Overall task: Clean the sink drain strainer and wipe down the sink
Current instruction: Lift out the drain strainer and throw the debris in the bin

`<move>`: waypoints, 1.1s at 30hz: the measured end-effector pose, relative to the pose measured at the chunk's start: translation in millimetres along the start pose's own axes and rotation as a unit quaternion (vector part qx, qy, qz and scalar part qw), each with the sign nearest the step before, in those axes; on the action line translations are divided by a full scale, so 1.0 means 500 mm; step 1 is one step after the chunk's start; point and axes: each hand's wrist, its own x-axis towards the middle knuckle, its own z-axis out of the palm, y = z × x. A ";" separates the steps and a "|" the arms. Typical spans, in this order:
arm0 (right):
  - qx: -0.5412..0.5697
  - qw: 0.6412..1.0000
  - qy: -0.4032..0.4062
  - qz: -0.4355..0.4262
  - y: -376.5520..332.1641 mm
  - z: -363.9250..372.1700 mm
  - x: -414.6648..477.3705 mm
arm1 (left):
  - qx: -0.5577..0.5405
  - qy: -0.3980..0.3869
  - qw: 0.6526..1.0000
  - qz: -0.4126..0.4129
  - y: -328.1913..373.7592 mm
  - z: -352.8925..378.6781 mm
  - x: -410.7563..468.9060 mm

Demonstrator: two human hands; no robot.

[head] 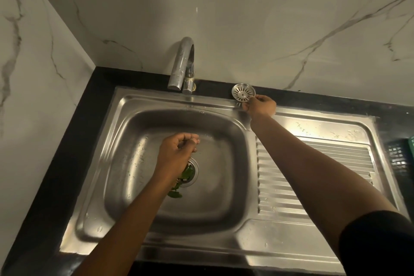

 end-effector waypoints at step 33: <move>-0.561 0.620 -0.456 -0.305 0.388 0.069 -0.248 | 0.404 -0.111 0.907 -0.039 -0.241 -0.091 0.025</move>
